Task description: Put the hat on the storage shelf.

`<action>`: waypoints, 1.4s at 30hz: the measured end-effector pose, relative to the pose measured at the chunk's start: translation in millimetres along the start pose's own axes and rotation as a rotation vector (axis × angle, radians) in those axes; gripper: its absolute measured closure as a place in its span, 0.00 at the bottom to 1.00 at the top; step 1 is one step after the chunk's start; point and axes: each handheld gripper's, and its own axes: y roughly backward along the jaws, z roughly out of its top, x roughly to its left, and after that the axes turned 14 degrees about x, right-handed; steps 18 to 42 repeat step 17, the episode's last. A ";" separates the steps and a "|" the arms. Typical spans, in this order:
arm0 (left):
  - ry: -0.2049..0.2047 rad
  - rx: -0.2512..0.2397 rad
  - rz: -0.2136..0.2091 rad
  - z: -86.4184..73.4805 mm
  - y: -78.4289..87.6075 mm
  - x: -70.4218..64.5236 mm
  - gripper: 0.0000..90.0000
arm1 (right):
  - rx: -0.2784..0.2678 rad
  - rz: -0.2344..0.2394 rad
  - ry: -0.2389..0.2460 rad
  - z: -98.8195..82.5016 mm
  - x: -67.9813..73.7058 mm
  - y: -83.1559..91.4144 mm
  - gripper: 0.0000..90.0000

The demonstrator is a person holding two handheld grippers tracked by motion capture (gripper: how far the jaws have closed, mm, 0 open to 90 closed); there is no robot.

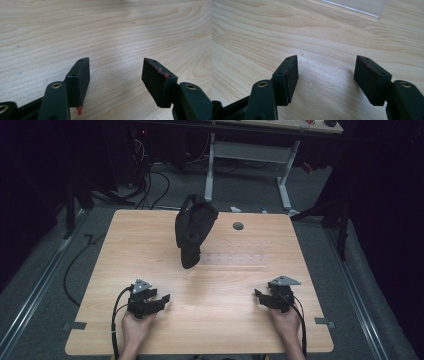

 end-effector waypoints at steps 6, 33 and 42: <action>-0.078 -0.012 0.037 -6.1 -4.2 -4.3 0.42 | -0.002 -0.002 0.006 0.1 -0.6 -0.1 0.40; -0.170 0.003 0.080 -14.3 -8.9 -10.9 0.35 | -0.002 -0.003 0.006 0.0 -0.6 -0.2 0.40; -0.170 0.003 0.080 -14.3 -8.9 -10.9 0.35 | -0.002 -0.003 0.006 0.0 -0.6 -0.2 0.40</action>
